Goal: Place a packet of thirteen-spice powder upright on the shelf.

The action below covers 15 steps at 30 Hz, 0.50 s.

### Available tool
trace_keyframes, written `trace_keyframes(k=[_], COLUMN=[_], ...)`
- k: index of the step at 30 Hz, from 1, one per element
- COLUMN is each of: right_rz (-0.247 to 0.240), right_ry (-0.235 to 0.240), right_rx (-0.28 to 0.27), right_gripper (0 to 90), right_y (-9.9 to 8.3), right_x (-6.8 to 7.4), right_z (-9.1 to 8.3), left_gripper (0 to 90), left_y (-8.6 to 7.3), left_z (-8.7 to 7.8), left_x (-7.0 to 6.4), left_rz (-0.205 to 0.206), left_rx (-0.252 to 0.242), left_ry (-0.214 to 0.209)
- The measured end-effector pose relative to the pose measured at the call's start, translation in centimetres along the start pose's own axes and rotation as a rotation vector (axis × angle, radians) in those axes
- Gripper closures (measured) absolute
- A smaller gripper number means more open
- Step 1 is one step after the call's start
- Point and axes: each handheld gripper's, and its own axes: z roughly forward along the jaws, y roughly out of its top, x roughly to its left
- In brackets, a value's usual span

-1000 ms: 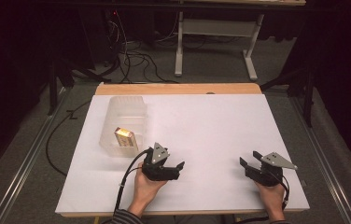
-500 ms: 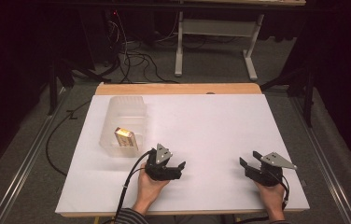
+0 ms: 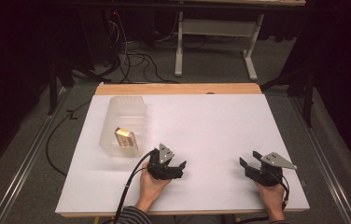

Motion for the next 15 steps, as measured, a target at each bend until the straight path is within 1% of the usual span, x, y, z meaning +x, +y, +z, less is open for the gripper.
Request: trace_keyframes(k=[1, 3, 4, 6, 7, 9, 10, 11, 13, 15], right_rz=[-0.002, -0.001, -0.001, 0.001, -0.001, -0.003, 0.0, 0.0, 0.003, 0.007], right_ry=[0.001, 0.001, 0.002, 0.002, 0.003, 0.002, 0.003, 0.002, 0.002, 0.003], right_rx=[-0.001, -0.001, -0.001, 0.003, 0.005, 0.004, 0.004, 0.003, 0.0, 0.0], right_gripper=[37.3, 37.3, 37.3, 37.4, 37.4, 37.4, 37.4, 37.3, 37.3, 37.4], right_y=[0.0, 0.0, 0.0, 0.01, 0.02, 0.01, 0.01, 0.01, -0.01, -0.02], right_x=[-0.01, -0.02, -0.02, -0.02, -0.02, -0.01, 0.0, -0.01, -0.01, 0.0], right_z=[0.01, 0.01, 0.01, 0.03, 0.04, 0.05, 0.04, 0.03, -0.01, -0.04], left_gripper=[20.3, 20.2, 20.2, 20.1, 20.1, 20.0, 20.0, 20.1, 20.0, 19.9], left_y=[-0.03, -0.11, -0.05, -0.09, -0.1, -0.19, -0.22, -0.3, -0.36, -0.39], left_z=[0.08, 0.24, 0.26, 0.24, 0.26, 0.31, 0.35, 0.33, 0.3, 0.29], left_x=[0.1, 0.05, 0.15, 0.08, 0.14, 0.1, 0.16, 0.14, 0.07, 0.13], left_rz=[0.008, -0.006, 0.008, -0.003, 0.006, 0.002, 0.013, 0.015, 0.005, 0.019], left_rx=[-0.001, -0.001, -0.005, -0.005, -0.008, -0.014, -0.018, -0.014, -0.018, -0.021], left_ry=[-0.002, 0.013, 0.004, 0.01, 0.009, 0.017, 0.015, 0.017, 0.021, 0.014])
